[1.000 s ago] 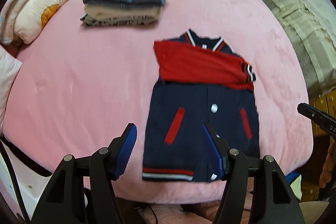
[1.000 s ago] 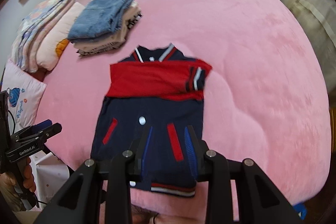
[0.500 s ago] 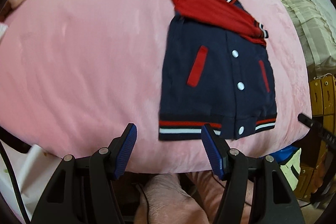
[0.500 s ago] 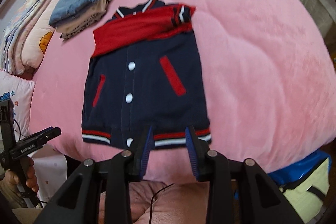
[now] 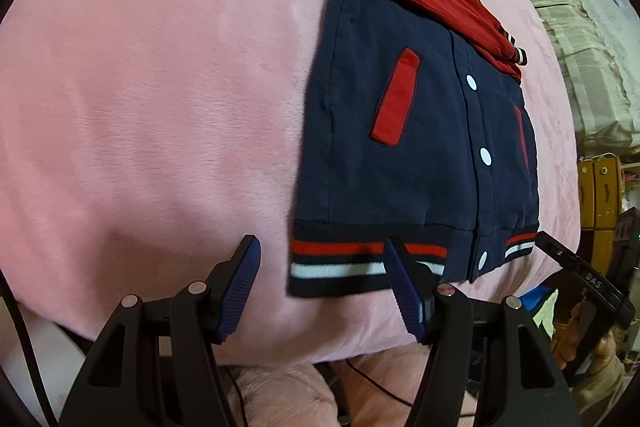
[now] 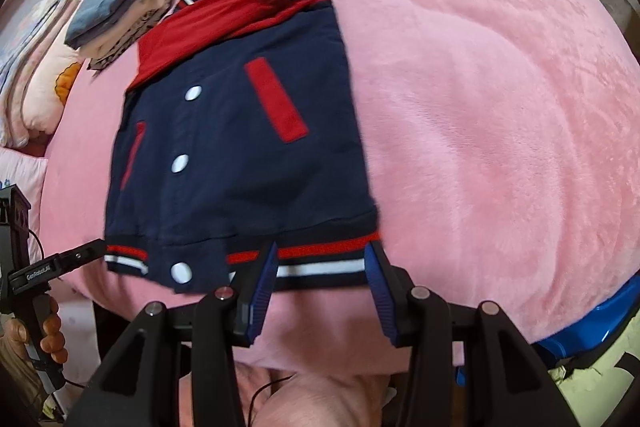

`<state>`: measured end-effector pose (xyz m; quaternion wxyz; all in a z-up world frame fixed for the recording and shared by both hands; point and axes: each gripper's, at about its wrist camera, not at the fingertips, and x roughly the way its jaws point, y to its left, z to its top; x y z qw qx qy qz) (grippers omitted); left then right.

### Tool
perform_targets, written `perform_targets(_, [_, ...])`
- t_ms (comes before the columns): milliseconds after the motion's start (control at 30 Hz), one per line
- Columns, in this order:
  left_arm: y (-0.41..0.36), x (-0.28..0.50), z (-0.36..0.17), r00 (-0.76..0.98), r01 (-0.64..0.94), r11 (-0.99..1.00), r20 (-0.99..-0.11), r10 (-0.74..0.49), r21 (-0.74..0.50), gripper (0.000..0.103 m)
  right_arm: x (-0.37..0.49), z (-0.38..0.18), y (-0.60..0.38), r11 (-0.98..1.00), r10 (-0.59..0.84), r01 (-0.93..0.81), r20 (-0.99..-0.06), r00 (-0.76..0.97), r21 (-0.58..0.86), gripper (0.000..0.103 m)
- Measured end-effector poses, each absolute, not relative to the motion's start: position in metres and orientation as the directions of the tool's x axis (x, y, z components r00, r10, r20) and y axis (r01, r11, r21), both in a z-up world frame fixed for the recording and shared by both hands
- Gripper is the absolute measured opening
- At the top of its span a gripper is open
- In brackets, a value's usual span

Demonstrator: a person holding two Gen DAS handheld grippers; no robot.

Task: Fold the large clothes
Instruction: 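Move both grippers to the striped hem of the navy jacket, then grasp the striped hem with both grippers and fold it up onto the collar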

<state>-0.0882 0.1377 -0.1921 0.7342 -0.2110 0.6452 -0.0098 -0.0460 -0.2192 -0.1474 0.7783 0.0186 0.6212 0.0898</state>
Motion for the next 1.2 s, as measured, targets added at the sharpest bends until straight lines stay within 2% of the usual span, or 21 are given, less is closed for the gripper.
perform_targets(300, [0.137, -0.082, -0.217, 0.174, -0.261, 0.896, -0.93, -0.324, -0.361, 0.063, -0.031, -0.175, -0.235, 0.977, 0.191, -0.129, -0.965, 0.177, 0.17, 0.045])
perform_targets(533, [0.128, -0.079, -0.22, 0.158, -0.229, 0.915, -0.941, -0.301, -0.331, 0.064, -0.031, -0.183, -0.232, 0.972, 0.195, -0.164, -0.965, 0.173, 0.167, 0.044])
perform_targets(567, [0.124, -0.078, -0.219, 0.151, -0.221, 0.92, -0.943, -0.296, -0.324, 0.063, -0.03, -0.183, -0.231, 0.971, 0.196, -0.168, -0.966, 0.17, 0.167, 0.038])
perform_targets(600, [0.121, -0.077, -0.219, 0.145, -0.211, 0.923, -0.944, -0.295, -0.321, 0.055, -0.03, -0.183, -0.23, 0.969, 0.203, -0.176, -0.966, 0.161, 0.174, 0.028])
perform_targets(633, [0.115, -0.075, -0.218, 0.133, -0.19, 0.93, -0.947, -0.293, -0.315, 0.044, -0.03, -0.184, -0.228, 0.966, 0.205, -0.186, -0.968, 0.145, 0.176, 0.023])
perform_targets(667, [0.111, -0.074, -0.217, 0.123, -0.177, 0.935, -0.949, -0.29, -0.308, 0.04, -0.029, -0.184, -0.226, 0.964, 0.208, -0.195, -0.969, 0.135, 0.18, 0.016])
perform_targets(700, [0.106, -0.072, -0.216, 0.11, -0.16, 0.942, -0.954, -0.278, -0.293, 0.031, -0.029, -0.182, -0.223, 0.963, 0.204, -0.205, -0.97, 0.128, 0.176, 0.014])
perform_targets(733, [0.101, -0.069, -0.214, 0.095, -0.141, 0.948, -0.957, -0.275, -0.286, 0.016, -0.028, -0.181, -0.221, 0.962, 0.192, -0.221, -0.974, 0.119, 0.163, 0.013])
perform_targets(767, [0.098, -0.067, -0.213, 0.086, -0.131, 0.944, -0.953, -0.292, -0.301, 0.011, -0.028, -0.179, -0.218, 0.96, 0.187, -0.233, -0.976, 0.112, 0.157, 0.012])
perform_targets(967, [0.085, -0.051, -0.185, 0.038, -0.081, 0.938, -0.941, -0.335, -0.337, 0.009, -0.018, -0.158, -0.213, 0.939, 0.196, -0.296, -0.98, 0.044, 0.174, 0.011])
perform_targets(1200, [0.117, -0.015, -0.126, 0.115, -0.217, 0.842, -0.87, -0.48, -0.493, 0.009, 0.024, -0.108, -0.211, 0.904, 0.316, -0.299, -0.949, -0.016, 0.306, 0.011])
